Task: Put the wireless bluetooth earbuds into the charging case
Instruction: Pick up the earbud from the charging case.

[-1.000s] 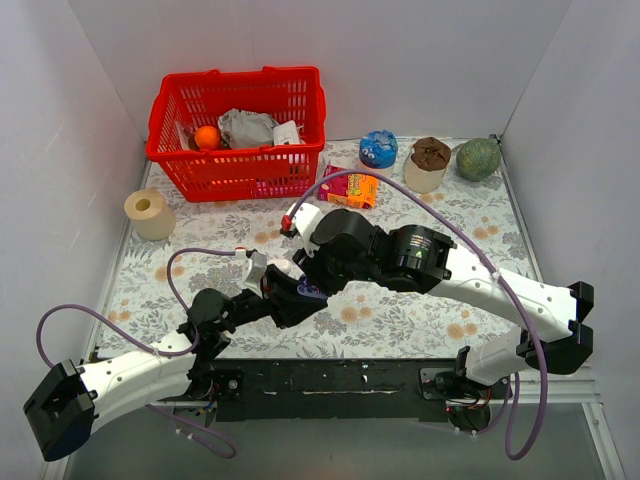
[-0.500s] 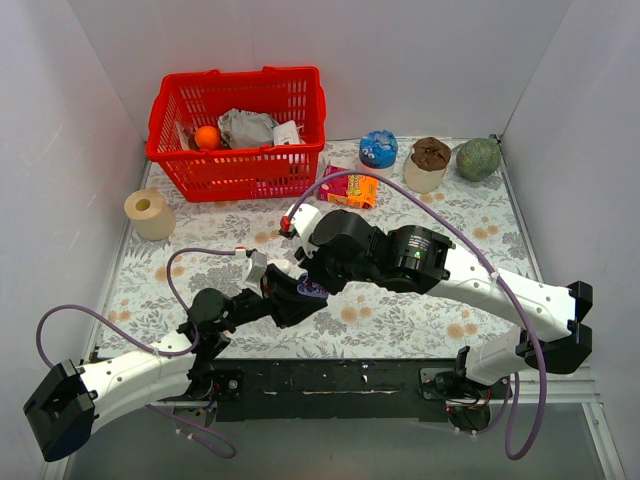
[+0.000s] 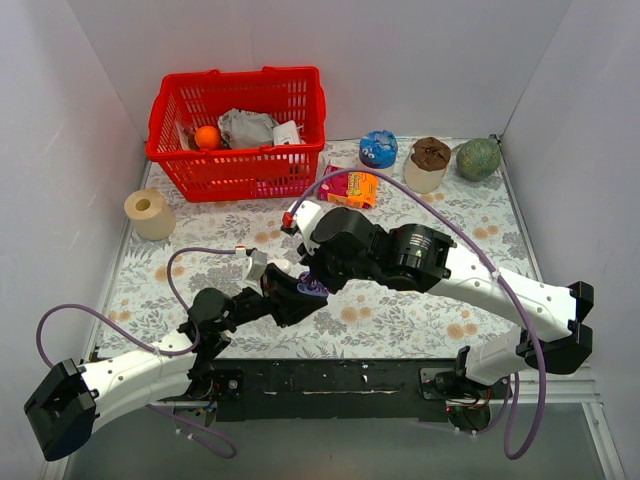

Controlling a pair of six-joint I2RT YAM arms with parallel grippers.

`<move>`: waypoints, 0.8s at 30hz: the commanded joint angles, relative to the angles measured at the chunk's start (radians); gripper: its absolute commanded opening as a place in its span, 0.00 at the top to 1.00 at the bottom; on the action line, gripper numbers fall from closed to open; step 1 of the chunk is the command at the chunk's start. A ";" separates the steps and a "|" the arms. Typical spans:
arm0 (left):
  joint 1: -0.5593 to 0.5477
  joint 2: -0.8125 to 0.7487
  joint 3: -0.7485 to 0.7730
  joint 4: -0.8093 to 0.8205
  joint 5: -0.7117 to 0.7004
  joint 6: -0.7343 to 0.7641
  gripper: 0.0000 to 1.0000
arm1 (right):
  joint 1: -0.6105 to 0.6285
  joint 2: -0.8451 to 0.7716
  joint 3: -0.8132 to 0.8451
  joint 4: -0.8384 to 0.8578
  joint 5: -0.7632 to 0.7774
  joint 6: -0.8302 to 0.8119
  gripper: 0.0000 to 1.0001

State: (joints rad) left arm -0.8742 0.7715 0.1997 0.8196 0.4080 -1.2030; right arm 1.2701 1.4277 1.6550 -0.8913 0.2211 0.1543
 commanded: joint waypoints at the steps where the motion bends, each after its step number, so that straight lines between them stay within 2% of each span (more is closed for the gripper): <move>1: 0.003 -0.015 0.018 0.064 -0.024 -0.006 1.00 | -0.005 -0.044 0.031 0.023 0.007 0.019 0.99; 12: 0.003 -0.023 0.018 0.053 -0.207 0.120 1.00 | -0.012 -0.112 0.023 0.106 0.061 0.079 0.99; 16: 0.003 0.020 0.073 0.047 -0.277 0.198 1.00 | -0.014 -0.113 0.054 0.123 0.067 0.090 0.99; 17: 0.003 0.031 0.099 0.049 -0.354 0.210 1.00 | -0.014 -0.112 0.060 0.126 0.072 0.091 0.99; 19: 0.004 0.057 0.124 0.064 -0.396 0.244 1.00 | -0.017 -0.105 0.087 0.126 0.096 0.094 0.99; 21: 0.003 0.083 0.162 0.091 -0.493 0.321 1.00 | -0.020 -0.098 0.110 0.123 0.130 0.102 0.99; 24: 0.003 0.155 0.233 0.096 -0.554 0.416 1.00 | -0.031 -0.067 0.173 0.100 0.156 0.117 0.99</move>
State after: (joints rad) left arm -0.8734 0.8719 0.3332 0.8722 0.0128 -0.9463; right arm 1.2537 1.3388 1.7313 -0.8276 0.3096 0.2405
